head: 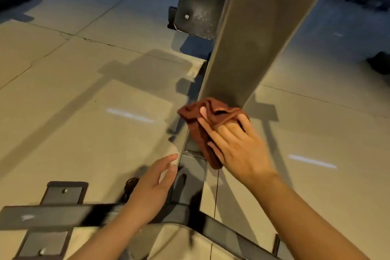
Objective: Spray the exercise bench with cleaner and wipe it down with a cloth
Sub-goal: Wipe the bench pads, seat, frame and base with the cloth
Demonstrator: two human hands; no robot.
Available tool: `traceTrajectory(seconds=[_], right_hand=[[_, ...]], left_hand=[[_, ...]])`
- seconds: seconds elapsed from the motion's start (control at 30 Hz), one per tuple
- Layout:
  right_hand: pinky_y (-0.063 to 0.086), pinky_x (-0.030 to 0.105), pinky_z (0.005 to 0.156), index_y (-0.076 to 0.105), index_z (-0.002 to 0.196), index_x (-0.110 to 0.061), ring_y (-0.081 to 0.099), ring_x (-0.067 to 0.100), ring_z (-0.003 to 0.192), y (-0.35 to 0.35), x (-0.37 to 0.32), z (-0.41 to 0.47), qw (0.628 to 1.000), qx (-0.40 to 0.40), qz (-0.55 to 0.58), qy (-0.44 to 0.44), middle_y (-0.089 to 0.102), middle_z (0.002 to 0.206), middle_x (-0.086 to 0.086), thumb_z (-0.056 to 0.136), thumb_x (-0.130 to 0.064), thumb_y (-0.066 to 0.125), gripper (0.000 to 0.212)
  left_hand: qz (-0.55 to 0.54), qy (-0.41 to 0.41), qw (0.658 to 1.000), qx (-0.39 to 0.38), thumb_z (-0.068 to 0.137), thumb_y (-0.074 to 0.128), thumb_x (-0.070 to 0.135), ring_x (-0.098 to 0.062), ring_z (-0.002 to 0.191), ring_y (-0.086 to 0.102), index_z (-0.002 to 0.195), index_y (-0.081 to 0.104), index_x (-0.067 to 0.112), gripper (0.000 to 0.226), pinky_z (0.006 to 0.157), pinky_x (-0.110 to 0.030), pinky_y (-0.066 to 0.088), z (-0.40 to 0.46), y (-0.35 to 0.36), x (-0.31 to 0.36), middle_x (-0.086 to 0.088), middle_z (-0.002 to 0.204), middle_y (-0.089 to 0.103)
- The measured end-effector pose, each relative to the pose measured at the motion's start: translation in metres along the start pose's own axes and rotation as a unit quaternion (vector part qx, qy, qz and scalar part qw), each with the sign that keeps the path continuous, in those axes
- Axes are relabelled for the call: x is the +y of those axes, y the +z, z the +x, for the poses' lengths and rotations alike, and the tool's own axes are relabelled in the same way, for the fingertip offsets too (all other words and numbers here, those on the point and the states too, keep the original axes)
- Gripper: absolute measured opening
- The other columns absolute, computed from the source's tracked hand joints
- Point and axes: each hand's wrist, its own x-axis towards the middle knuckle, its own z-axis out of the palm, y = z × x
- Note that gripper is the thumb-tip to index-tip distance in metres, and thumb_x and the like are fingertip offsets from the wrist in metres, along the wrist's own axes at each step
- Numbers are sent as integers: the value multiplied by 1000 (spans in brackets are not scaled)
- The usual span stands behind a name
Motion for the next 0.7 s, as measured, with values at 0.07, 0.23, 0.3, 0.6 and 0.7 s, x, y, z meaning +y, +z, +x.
traceTrajectory(seconds=[0.07,0.23,0.3,0.6,0.7], right_hand=[[5,44,120,21,154,-14,43,28,134,-24,14,16,998,49,-26,37,35,156,5,98,-43,44,67],[-1,49,119,17,154,-21,38,30,125,-13,9,27,989,84,-50,112,24,158,7,97,-40,57,72],[-4,52,118,14,154,-21,29,35,135,9,-2,15,990,85,-50,96,2,163,5,95,-25,63,77],[-22,51,108,-17,151,-12,4,25,151,56,-55,-42,964,-252,-34,-77,0,164,3,94,-11,48,87],[-27,47,101,-15,152,-10,-7,23,150,52,-59,-34,927,-343,-71,-134,-7,164,1,101,-19,38,74]], left_hand=[[13,2,1000,-6,101,41,29,10,112,39,124,46,40,26,77,11,24,-7,3,-2,23,123,44],[50,29,998,-40,91,35,48,34,104,32,128,44,44,38,83,9,24,-24,5,-15,35,122,41],[88,46,994,-39,93,29,54,28,108,36,130,43,42,42,88,8,21,-28,2,-25,34,126,40],[471,127,866,-108,103,10,48,-8,98,68,117,67,30,61,98,-38,33,-38,-7,-57,10,112,69],[482,103,858,-146,104,9,48,-3,89,69,119,65,35,59,101,-39,46,-38,-7,-56,15,103,71]])
